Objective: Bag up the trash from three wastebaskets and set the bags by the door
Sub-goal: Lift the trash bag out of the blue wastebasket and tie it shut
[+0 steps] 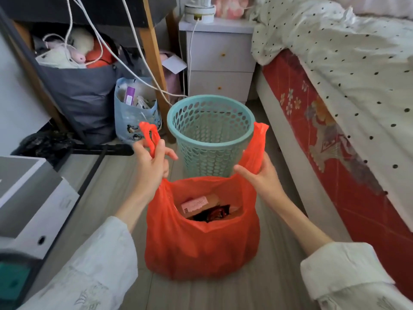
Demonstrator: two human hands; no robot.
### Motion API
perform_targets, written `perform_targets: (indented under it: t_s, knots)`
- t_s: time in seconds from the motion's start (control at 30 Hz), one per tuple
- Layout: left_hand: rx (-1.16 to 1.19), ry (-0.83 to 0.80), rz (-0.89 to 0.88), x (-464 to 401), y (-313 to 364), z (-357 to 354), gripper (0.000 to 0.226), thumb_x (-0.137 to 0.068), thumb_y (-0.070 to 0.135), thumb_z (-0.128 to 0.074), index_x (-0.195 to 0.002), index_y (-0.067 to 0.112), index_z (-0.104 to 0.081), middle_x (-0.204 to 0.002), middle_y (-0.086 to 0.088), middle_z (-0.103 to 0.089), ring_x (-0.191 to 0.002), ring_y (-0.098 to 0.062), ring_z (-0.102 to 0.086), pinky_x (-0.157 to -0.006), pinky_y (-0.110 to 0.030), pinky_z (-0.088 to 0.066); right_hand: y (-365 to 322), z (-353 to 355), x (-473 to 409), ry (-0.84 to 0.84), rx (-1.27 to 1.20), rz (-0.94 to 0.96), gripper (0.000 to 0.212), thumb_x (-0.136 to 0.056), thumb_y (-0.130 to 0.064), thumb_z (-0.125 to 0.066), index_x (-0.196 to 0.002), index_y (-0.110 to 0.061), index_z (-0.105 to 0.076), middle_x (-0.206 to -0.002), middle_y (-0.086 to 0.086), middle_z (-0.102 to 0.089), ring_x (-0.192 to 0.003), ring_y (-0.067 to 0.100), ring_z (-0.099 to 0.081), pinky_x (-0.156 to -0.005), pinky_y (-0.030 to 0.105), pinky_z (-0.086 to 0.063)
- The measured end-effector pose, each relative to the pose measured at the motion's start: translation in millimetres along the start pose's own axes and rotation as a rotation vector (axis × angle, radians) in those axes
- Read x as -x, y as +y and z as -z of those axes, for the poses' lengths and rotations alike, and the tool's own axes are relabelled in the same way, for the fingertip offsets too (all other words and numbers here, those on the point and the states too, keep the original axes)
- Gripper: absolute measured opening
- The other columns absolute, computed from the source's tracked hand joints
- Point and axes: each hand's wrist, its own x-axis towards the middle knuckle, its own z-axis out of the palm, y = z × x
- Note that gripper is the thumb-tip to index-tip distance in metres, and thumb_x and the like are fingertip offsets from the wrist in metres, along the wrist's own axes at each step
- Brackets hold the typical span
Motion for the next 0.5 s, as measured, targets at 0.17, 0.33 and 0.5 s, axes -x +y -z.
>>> perform_targets:
  t_s: [0.17, 0.33, 0.5]
  knots:
    - [0.032, -0.027, -0.028, -1, 3, 8, 0.018, -0.093, 0.018, -0.047, -0.091, 0.014, -0.03, -0.074, -0.007, -0.066, -0.034, -0.008, -0.033, -0.036, -0.018, -0.027, 45, -10, -15, -0.09, 0.487, 0.034, 0.014, -0.078, -0.028, -0.066, -0.071, -0.023, -0.055, -0.076, 0.003, -0.059, -0.078, 0.019, -0.054, -0.074, 0.032, -0.042]
    - [-0.103, -0.062, -0.01, 8, -17, 29, 0.038, -0.083, 0.007, -0.061, -0.111, 0.017, -0.036, -0.099, 0.006, -0.066, -0.081, 0.001, -0.066, -0.071, -0.013, -0.05, 46, -26, -14, 0.054, -0.077, -0.2, 0.051, -0.101, -0.019, -0.031, -0.062, -0.009, -0.062, -0.061, 0.001, -0.066, -0.067, 0.009, -0.061, -0.082, 0.03, -0.045]
    - [-0.322, -0.218, 0.207, 18, -57, 41, 0.051, -0.078, 0.01, -0.066, -0.126, 0.014, -0.046, -0.116, 0.006, -0.057, -0.098, 0.006, -0.056, -0.076, 0.003, -0.041, 42, -28, -7, 0.058, -0.411, -0.323, 0.04, -0.101, -0.029, -0.023, -0.067, -0.015, -0.037, -0.037, 0.008, -0.058, -0.048, 0.017, -0.067, -0.066, 0.032, -0.055]
